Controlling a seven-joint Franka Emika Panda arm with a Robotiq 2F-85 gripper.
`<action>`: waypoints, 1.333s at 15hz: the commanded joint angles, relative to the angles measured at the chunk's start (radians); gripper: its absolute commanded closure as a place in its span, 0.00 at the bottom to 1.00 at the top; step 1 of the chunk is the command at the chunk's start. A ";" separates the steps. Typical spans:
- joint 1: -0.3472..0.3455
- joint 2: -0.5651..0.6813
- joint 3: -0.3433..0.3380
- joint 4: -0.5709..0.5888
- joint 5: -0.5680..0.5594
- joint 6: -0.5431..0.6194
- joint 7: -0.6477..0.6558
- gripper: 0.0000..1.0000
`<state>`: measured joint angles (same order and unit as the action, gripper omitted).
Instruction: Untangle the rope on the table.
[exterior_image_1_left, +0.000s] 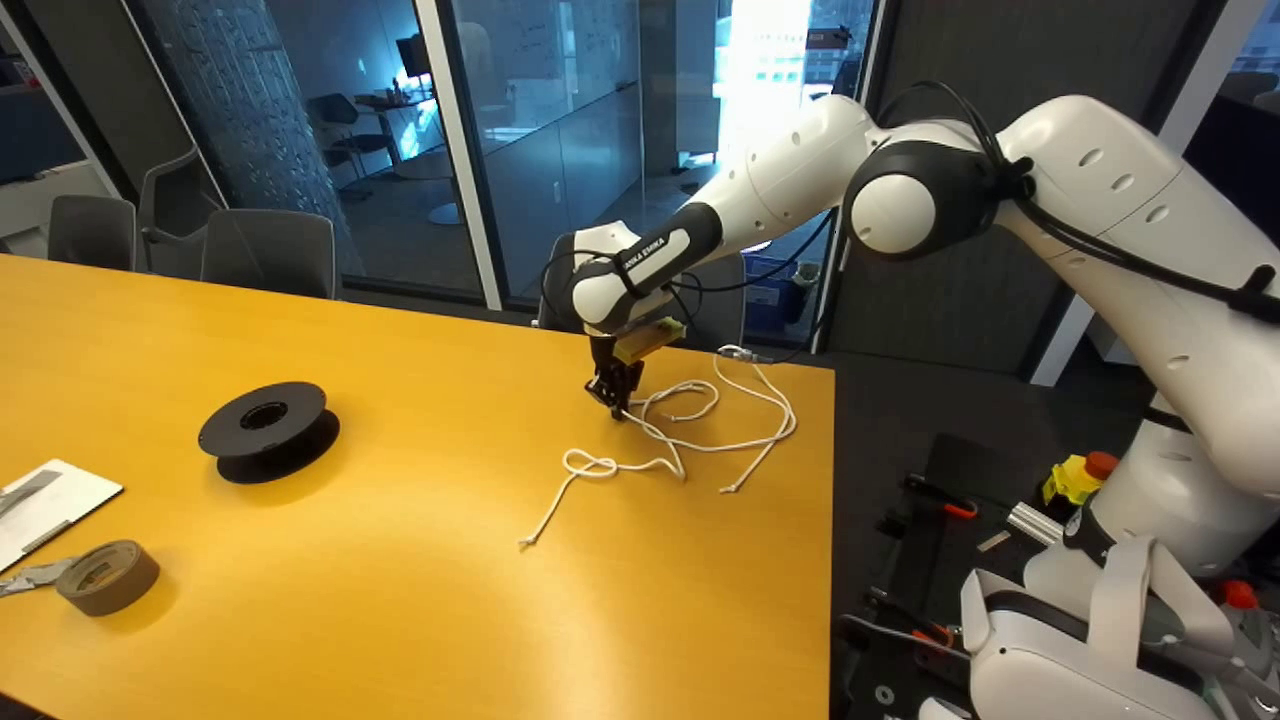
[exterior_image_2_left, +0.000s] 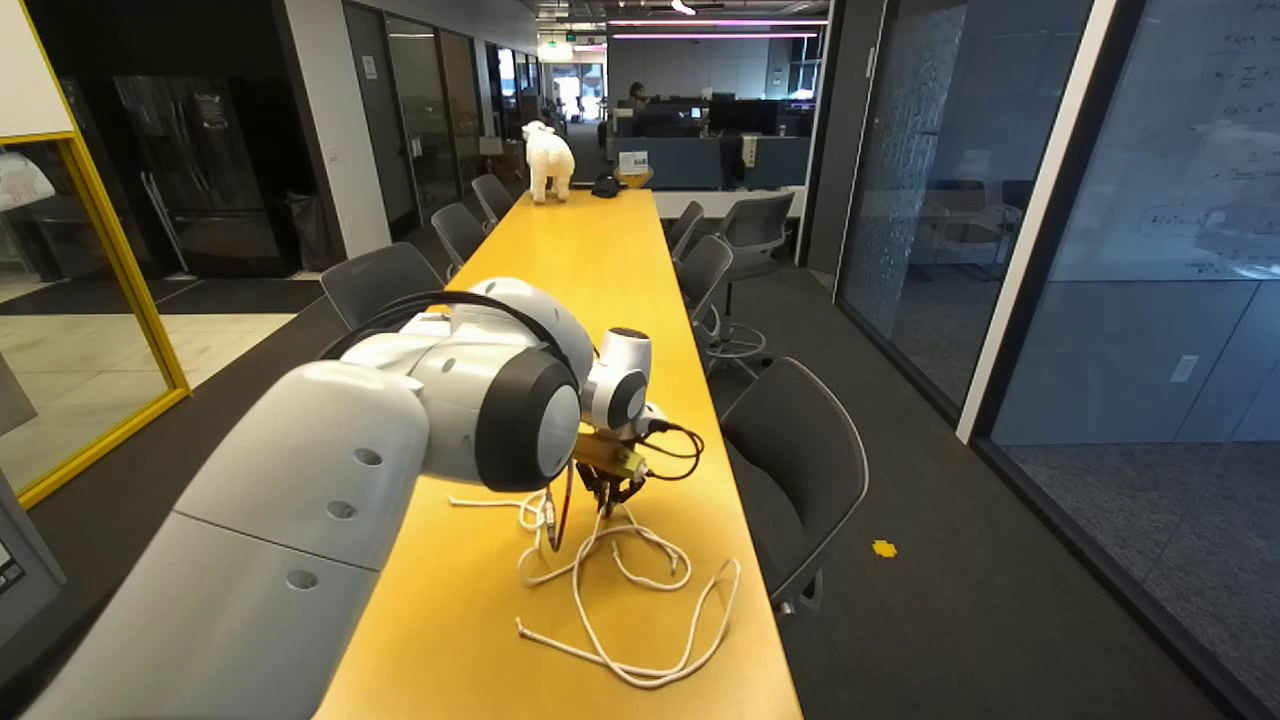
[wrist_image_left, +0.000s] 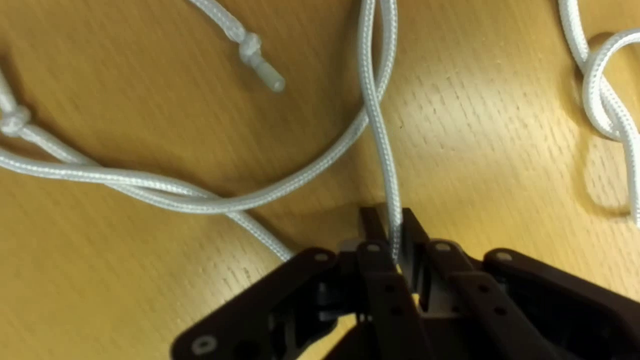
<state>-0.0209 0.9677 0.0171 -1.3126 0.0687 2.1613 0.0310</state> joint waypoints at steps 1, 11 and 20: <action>-0.003 0.020 -0.002 0.047 -0.007 -0.028 -0.017 0.99; -0.005 -0.110 0.010 0.087 0.026 -0.255 0.032 0.96; 0.032 -0.426 -0.034 0.088 0.069 -0.204 0.365 0.96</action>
<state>-0.0192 0.6513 0.0147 -1.2031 0.1286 1.9328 0.2881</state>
